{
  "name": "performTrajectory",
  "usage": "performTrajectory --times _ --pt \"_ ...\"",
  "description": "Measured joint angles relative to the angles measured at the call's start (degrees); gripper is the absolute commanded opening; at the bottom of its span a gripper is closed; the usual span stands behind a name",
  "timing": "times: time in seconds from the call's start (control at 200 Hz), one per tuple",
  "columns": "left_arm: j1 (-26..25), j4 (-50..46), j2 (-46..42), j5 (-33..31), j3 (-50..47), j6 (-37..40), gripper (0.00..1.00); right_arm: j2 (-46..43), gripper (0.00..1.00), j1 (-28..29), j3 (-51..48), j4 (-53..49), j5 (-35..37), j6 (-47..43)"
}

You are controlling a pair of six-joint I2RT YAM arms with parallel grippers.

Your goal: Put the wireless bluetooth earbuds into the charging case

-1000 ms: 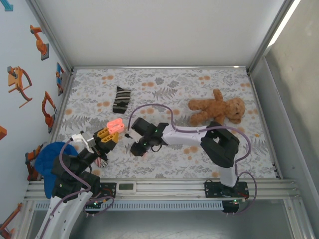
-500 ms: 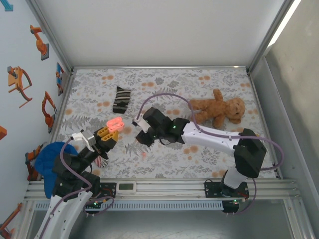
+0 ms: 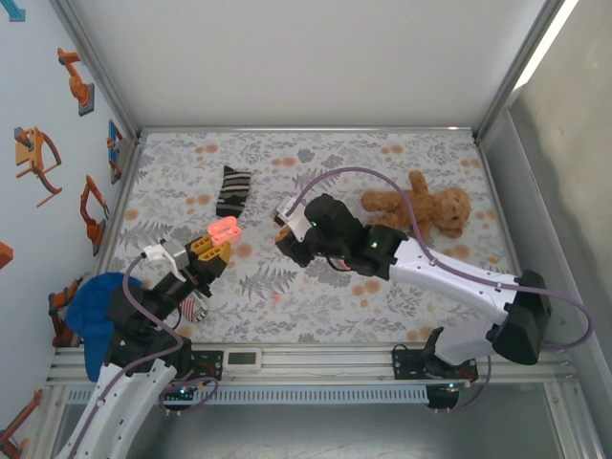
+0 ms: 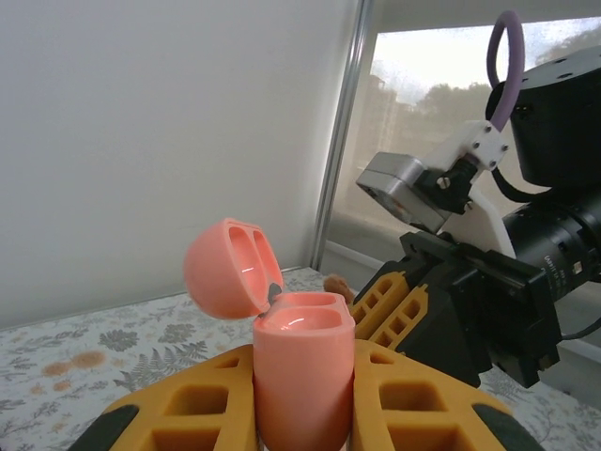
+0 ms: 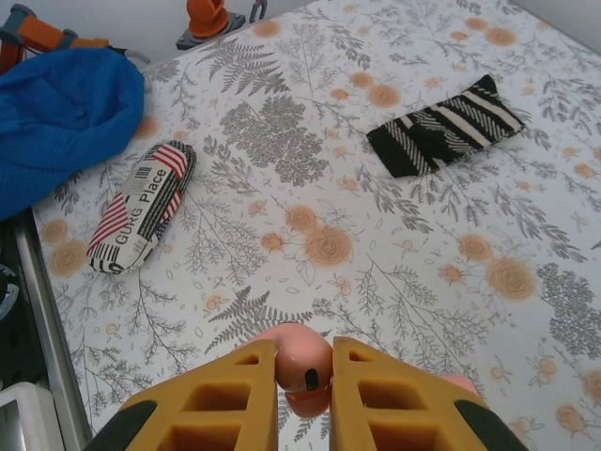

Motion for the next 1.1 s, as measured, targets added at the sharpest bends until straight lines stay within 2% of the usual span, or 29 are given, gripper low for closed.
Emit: performTrajectory --times 0.511,1.102 --pt "0.00 4.00 0.48 -0.63 -4.61 -1.60 0.00 -4.07 0.14 -0.04 -0.20 0.48 1.79 -1.57" --pt "-0.22 18.80 14.73 8.00 -5.64 -5.57 0.00 -5.03 0.14 0.02 0.28 10.54 -7.72 -8.61"
